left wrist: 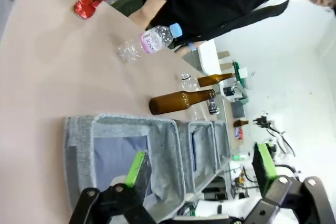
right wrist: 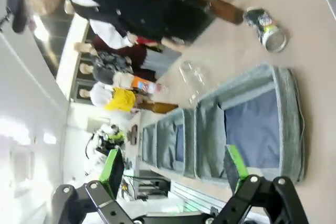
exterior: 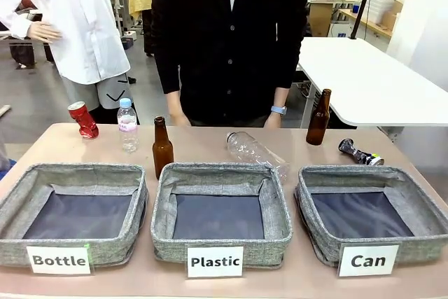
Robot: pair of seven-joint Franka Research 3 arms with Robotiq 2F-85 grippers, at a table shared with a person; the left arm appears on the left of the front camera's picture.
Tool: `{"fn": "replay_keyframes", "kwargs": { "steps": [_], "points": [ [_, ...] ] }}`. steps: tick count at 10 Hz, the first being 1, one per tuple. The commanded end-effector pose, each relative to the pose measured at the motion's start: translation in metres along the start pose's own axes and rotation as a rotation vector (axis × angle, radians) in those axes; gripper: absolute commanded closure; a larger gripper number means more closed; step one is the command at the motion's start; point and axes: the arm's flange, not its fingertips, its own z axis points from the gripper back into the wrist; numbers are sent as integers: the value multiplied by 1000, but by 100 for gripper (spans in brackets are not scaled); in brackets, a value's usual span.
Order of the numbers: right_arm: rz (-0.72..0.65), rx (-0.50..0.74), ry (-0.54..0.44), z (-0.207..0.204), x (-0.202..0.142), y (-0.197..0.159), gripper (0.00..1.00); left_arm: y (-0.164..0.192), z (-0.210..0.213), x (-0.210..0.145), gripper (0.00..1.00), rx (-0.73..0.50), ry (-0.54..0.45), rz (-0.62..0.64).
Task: Sort the can waste into the basket.
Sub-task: Pick up the can waste from the table and place it in the right Fabric basket.
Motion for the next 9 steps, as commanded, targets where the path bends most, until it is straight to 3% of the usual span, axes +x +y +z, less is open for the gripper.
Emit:
{"fn": "replay_keyframes", "kwargs": {
  "steps": [1, 2, 9],
  "points": [
    [26, -28, 36, 2, -8, 5, 0, -24, -14, -7, 0, 100, -33, 19],
    [26, -28, 36, 2, -8, 5, 0, 0, 0, 0, 0, 0, 0, 0],
    [26, -28, 36, 2, -8, 5, 0, 0, 0, 0, 0, 0, 0, 0]
  ]
}}
